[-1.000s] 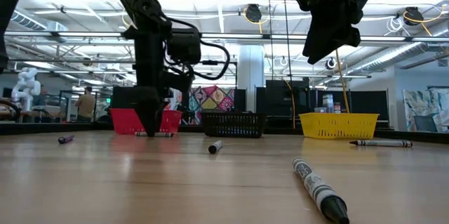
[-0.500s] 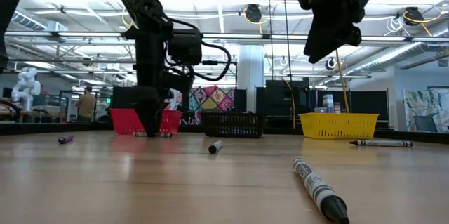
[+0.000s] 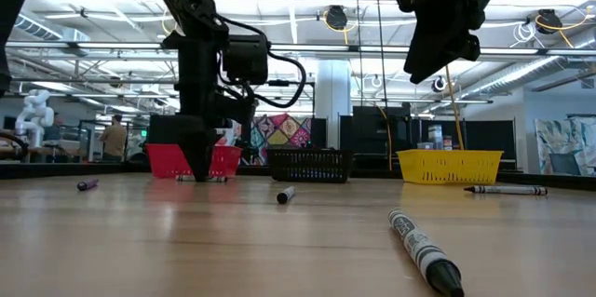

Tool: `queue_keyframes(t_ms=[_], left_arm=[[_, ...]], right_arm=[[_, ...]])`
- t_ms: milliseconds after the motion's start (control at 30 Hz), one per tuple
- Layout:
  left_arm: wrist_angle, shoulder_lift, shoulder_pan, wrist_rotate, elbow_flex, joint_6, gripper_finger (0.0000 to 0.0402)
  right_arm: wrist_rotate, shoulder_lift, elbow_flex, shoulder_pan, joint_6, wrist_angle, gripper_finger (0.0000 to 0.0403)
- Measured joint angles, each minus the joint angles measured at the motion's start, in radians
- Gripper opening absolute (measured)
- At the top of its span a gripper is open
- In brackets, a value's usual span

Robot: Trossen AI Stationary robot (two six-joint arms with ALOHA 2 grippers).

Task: Sort crayons
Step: Put the gray crayon into the red bin

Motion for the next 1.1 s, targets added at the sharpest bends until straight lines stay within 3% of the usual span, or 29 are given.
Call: queue_keyframes(t_ms=[233, 667, 867, 1100], left_arm=[[-0.043, -0.084, -0.024, 0.046, -0.006, -0.003, 0.0002], [-0.122, -0.308, -0.035, -0.011, -0.003, 0.025, 0.0001], [-0.119, -0.389, 0.022, -0.07, -0.001, 0.109, 0.0001], [-0.107, -0.396, 0.154, -0.081, -0.001, 0.204, 0.0001]], right_arm=[[0.0, 0.0, 0.0, 0.0, -0.001, -0.002, 0.0125], [0.005, 0.0, 0.0, -0.002, -0.034, -0.001, 0.0125], [0.03, 0.0, 0.0, 0.001, -0.031, 0.0, 0.0125], [0.082, 0.0, 0.0, 0.013, 0.0, -0.003, 0.0125]])
